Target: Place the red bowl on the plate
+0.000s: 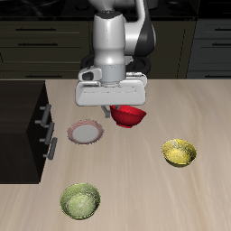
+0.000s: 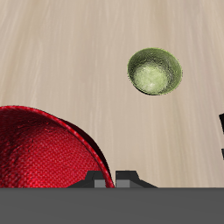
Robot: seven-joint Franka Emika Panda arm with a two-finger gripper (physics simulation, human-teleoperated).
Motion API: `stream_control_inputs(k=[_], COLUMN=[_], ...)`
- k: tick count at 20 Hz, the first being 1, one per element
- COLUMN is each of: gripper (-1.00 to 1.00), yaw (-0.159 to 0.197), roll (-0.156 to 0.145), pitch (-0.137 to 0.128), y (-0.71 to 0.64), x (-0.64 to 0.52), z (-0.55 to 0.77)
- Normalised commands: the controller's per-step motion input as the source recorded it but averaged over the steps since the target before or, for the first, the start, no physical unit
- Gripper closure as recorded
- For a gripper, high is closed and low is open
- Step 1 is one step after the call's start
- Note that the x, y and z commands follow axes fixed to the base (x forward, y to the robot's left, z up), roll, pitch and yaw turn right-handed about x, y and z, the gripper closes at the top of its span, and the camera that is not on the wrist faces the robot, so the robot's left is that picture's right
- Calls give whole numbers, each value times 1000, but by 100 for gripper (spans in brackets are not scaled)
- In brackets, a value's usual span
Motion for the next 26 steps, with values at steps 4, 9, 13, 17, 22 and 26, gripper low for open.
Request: stream_control_inputs(k=[4, 9, 13, 17, 22, 26], gripper=[100, 100, 100, 100, 100, 100], yaw=[27, 1, 20, 24, -3, 10], roll=[-2, -14, -18, -10, 15, 12], pitch=[-28, -7, -3, -12, -3, -6], y=[-22, -250, -242, -102, -72, -35], x=[-209, -289, -220, -186, -254, -215], z=[42, -27, -121, -69, -45, -31])
